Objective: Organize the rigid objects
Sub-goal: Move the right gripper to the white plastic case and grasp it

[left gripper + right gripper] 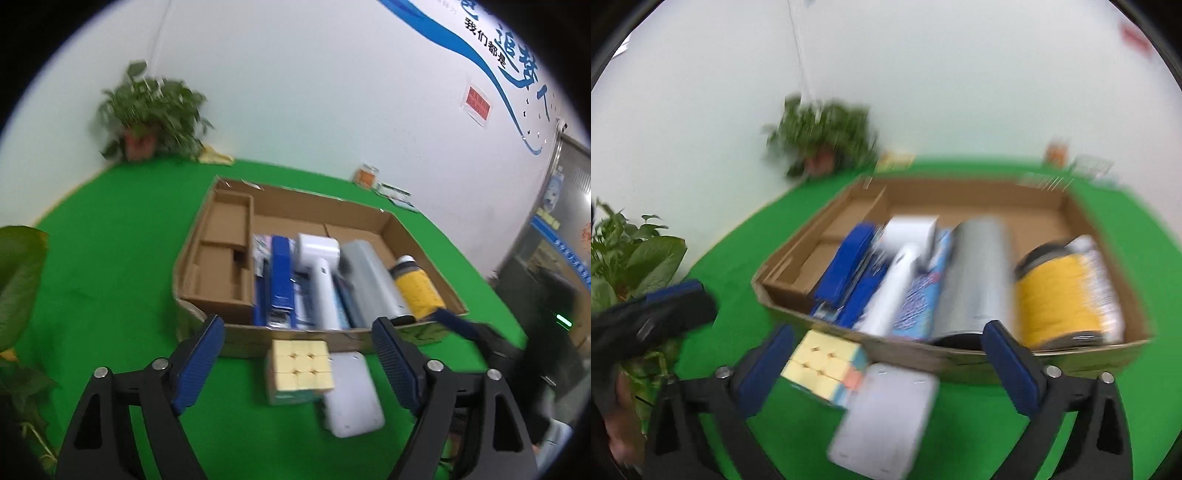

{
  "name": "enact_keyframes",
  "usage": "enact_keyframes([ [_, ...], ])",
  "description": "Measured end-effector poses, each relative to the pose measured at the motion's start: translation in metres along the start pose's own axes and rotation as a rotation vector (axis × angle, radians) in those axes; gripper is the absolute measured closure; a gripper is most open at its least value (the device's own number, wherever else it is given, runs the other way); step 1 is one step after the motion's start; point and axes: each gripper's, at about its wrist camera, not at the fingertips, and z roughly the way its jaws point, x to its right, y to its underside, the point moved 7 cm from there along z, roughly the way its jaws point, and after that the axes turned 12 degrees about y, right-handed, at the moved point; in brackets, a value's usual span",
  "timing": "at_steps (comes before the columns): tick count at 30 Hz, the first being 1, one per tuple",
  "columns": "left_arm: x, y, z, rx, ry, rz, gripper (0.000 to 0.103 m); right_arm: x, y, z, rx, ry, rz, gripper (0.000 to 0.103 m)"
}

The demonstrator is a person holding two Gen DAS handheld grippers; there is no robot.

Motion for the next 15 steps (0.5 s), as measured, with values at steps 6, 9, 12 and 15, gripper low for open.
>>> enact_keyframes([
  [6,-0.020,0.028,0.028,-0.151,0.039,-0.145,0.016,0.002,0.049,-0.003,-0.146,-0.047,0.022,0.001],
  [9,-0.027,0.043,0.035,-0.198,0.079,-0.205,0.016,-0.005,0.075,0.012,-0.255,-0.077,0.031,0.001],
  [12,-0.024,0.053,0.032,-0.201,0.087,-0.201,0.016,-0.020,0.092,0.030,-0.342,-0.124,0.027,0.001],
  [15,-0.018,0.063,0.027,-0.212,0.093,-0.193,0.016,-0.030,0.101,0.048,-0.379,-0.093,0.016,0.003],
])
